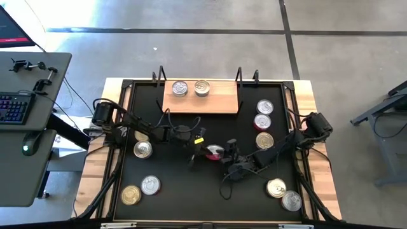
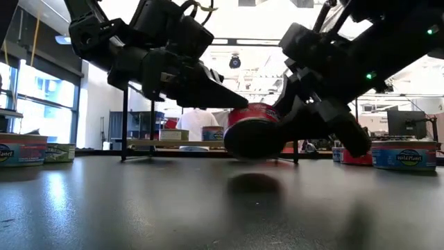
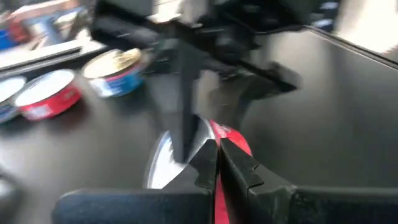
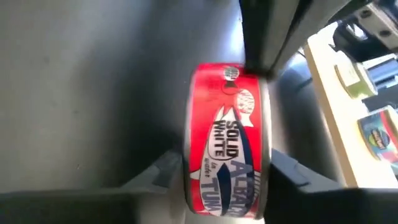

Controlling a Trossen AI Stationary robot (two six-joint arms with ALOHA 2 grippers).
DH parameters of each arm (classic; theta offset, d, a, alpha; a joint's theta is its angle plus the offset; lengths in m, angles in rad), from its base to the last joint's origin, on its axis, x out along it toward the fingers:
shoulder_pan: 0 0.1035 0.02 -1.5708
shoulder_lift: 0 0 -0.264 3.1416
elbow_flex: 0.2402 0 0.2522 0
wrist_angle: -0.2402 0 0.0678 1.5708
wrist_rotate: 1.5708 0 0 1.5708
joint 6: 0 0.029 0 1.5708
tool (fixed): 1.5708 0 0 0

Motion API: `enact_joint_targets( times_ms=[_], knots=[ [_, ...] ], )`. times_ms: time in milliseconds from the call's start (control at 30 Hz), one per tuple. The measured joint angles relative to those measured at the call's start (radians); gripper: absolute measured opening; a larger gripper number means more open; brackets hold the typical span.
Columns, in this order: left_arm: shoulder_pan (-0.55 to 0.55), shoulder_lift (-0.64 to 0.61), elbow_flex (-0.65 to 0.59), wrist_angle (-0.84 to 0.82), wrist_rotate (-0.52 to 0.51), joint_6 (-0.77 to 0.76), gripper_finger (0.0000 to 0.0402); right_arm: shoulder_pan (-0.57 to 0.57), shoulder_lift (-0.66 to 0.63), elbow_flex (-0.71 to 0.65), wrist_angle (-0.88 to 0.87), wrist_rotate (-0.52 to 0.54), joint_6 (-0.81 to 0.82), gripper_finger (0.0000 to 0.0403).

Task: Stack canned seafood by type on shelf
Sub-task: Put the red tuna can on the shelf

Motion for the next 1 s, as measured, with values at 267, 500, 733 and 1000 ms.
enact_joint_targets(
  times_ms=[267, 500, 733, 1000],
  knots=[
    [-0.018, -0.190, 0.001, -0.336, -0.208, -0.083, 0.0000, 0.000, -0.037, 0.118, -0.274, 0.024, 0.165, 0.0118],
    [-0.104, -0.380, 0.001, -0.747, -0.544, -0.200, 0.0000, -0.058, -0.038, 0.336, -0.644, 0.064, 0.232, 0.0118],
    [-0.206, -0.417, -0.051, -0.835, -0.762, -0.329, 0.0001, -0.263, -0.038, 0.400, -0.667, 0.091, 0.104, 0.0118],
    [-0.252, -0.417, -0.124, -0.753, -0.782, -0.365, 0.0001, -0.495, 0.016, 0.401, -0.562, 0.003, -0.059, 0.0118]
  ],
)
